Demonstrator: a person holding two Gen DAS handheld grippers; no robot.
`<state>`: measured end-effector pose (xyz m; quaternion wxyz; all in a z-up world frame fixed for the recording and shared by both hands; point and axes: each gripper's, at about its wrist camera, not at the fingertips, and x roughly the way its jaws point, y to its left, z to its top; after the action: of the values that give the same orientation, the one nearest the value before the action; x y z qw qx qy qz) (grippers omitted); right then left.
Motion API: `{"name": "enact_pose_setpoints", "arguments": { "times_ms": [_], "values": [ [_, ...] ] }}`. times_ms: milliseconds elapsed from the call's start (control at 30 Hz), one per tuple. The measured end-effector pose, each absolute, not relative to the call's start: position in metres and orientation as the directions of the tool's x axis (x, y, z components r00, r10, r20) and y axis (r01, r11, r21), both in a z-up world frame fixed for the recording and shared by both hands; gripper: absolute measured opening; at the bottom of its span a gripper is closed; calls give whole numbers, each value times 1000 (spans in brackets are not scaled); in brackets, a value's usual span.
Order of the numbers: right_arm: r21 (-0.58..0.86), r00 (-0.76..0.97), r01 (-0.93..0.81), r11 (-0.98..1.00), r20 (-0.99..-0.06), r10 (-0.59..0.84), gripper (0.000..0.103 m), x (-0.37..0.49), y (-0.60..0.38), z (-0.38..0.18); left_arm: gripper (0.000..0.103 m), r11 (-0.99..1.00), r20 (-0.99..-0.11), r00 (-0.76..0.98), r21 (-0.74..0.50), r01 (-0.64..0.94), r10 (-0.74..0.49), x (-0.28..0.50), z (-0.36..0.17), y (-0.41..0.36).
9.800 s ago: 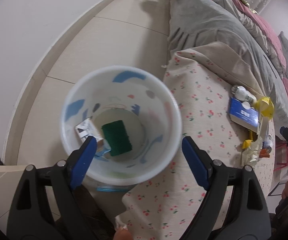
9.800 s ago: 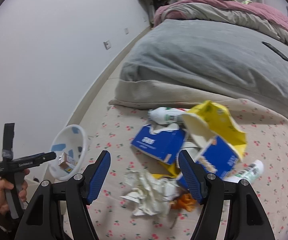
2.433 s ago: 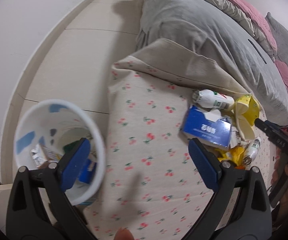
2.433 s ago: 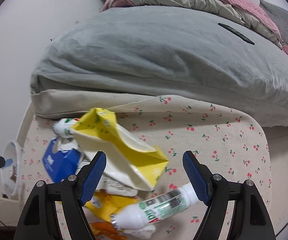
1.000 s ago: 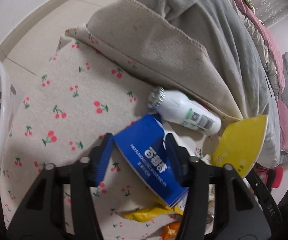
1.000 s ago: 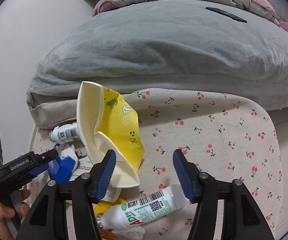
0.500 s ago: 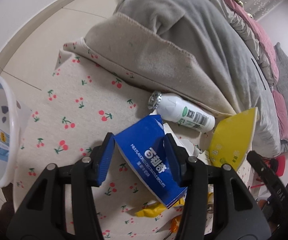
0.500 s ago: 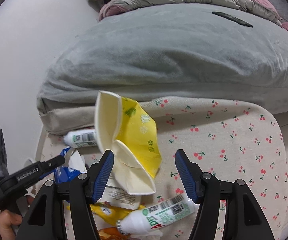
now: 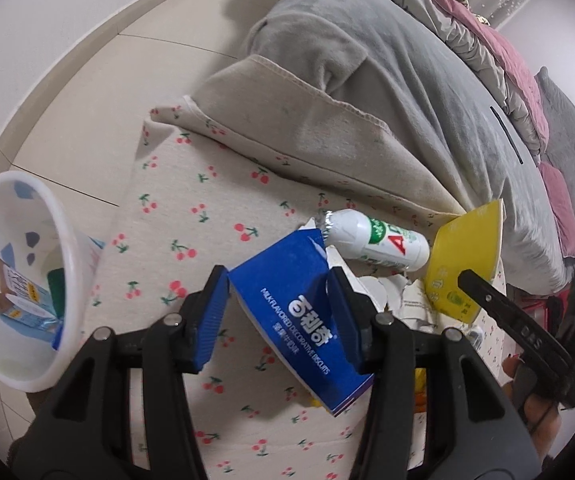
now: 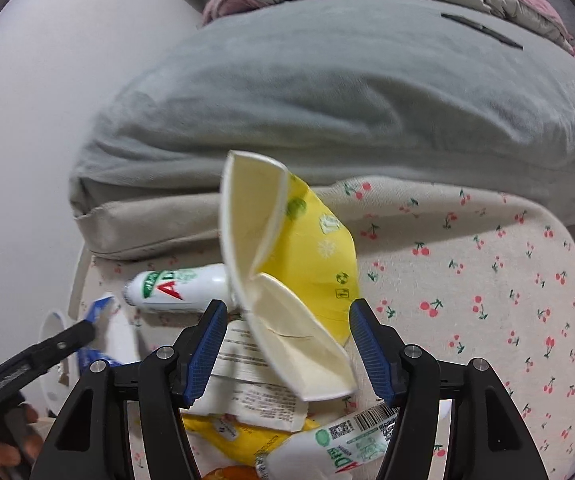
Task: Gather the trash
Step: 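Lift the blue box and yellow cup and carry both toward the white bin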
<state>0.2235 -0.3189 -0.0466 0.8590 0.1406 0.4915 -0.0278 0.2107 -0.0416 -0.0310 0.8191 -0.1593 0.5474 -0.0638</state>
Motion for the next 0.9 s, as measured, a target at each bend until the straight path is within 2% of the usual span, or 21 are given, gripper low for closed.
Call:
{"name": "enact_pose_setpoints", "arguments": {
  "times_ms": [67, 300, 467, 900],
  "values": [
    [218, 500, 194, 957, -861, 94, 60, 226, -320, -52, 52, 943, -877, 394, -325, -67, -274, 208, -30, -37],
    [188, 502, 176, 966, -861, 77, 24, 227, -311, -51, 52, 941, -869, 409, -331, -65, -277, 202, -25, -25],
    [180, 547, 152, 972, -834, 68, 19, 217, -306, -35, 52, 935, -857, 425, -350, -63, -292, 195, -19, -15],
    [196, 642, 47, 979, -757, 121, 19, 177, -285, 16, 52, 939, -839, 480, -334, -82, -256, 178, -6, 31]
  ]
}}
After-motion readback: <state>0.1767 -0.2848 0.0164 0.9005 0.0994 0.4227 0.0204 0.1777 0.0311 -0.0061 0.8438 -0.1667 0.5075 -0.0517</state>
